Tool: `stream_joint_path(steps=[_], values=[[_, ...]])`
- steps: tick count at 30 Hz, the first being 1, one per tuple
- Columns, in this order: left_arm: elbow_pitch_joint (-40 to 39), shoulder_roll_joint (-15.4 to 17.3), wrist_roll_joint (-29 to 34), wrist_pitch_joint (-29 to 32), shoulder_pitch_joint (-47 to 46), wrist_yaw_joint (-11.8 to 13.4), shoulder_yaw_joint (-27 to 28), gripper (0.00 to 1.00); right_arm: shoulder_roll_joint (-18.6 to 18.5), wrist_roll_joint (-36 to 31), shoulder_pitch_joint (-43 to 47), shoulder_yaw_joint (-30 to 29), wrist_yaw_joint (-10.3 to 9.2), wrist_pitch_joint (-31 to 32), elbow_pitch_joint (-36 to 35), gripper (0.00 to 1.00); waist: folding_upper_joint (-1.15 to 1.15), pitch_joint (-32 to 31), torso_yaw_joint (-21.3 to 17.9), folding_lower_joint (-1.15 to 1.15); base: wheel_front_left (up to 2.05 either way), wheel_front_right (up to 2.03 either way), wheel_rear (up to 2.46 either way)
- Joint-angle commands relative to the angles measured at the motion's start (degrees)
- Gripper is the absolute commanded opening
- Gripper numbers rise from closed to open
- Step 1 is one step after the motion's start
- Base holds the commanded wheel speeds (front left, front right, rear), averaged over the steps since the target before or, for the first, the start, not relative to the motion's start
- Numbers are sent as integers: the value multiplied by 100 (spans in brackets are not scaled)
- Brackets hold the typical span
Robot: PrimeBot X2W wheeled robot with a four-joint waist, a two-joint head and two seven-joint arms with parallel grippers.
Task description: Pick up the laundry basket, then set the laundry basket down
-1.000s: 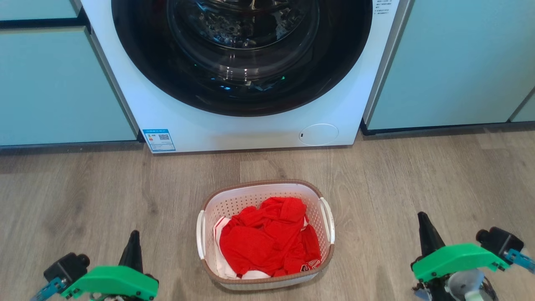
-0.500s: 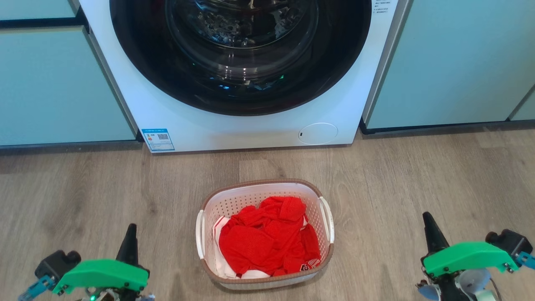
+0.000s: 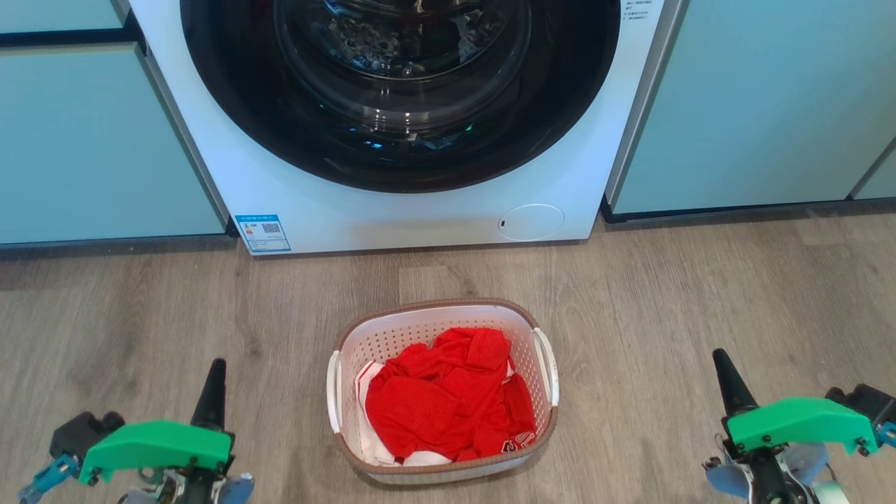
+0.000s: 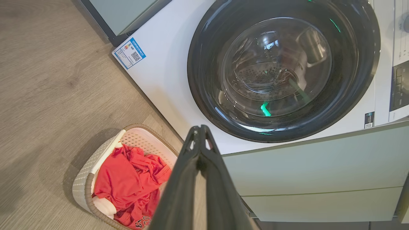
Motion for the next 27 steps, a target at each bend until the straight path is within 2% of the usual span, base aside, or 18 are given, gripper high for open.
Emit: stream_joint_path(steps=[1,27], values=[[-162,14,-149,44,-318,-70,185,0,-91,167,-323,29,11,36,-162,0,0,1,-1,0,0,0,0],[-114,2,-1903,496,-645,-320,482,0,-93,1904,-507,-275,14,488,-135,0,0,29,-36,0,0,0,0]])
